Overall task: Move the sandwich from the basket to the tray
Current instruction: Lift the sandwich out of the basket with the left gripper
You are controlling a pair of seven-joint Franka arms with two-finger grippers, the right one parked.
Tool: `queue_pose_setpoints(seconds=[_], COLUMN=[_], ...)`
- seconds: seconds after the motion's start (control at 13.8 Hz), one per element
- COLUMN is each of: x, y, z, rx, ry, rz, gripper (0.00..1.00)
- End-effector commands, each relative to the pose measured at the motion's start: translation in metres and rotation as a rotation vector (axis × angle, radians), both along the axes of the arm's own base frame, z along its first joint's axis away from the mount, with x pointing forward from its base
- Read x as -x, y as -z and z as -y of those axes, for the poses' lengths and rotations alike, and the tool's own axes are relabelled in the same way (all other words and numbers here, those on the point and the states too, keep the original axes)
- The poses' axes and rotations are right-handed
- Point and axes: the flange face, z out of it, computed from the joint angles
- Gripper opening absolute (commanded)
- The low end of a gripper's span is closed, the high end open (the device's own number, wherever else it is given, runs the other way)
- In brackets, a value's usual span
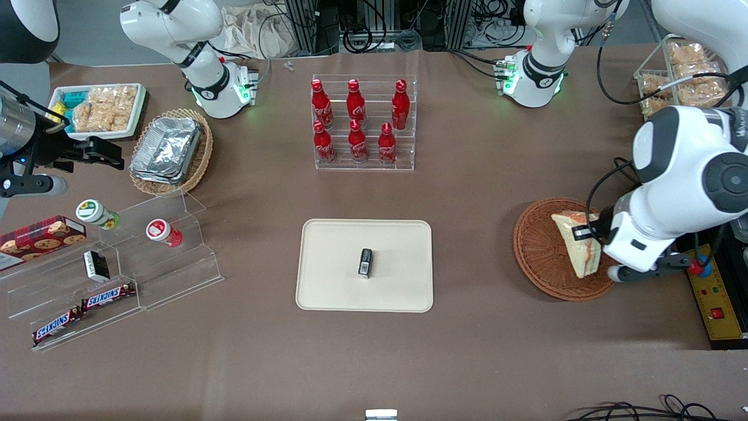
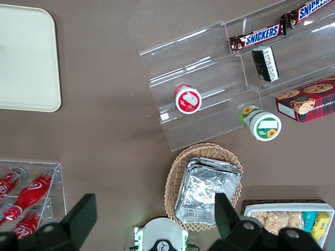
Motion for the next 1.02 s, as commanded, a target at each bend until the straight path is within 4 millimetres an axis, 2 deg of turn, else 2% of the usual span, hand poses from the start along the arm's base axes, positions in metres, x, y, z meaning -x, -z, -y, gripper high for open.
queue_pose_setpoints(seconds=[0.0,0.15,0.22,0.36,0.51,0.58,0.73,0.8,0.95], x=[0.004,0.004,0.003,0.000,0.006,0.003,0.006,0.006,0.000], y=[-0.011,-0.017,-0.008,-0.002,0.008,0.017,0.039,0.051,0.077], z=[0.038,0.080,0.095,0.131,0.169,0.178,0.216,0.228,0.239], rx=[-0.022,-0.014,-0.008,0.018,0.033,0.047,0.075,0.087,0.119], ry=[0.104,0.169,0.188,0.219,0.205,0.173,0.168,0.166,0.163], rz=[-0.002,0.029,0.026,0.082,0.112,0.133,0.166,0.176,0.185], gripper=[0.00,0.00,0.00,0.00,0.00,0.00,0.00,0.00,0.00])
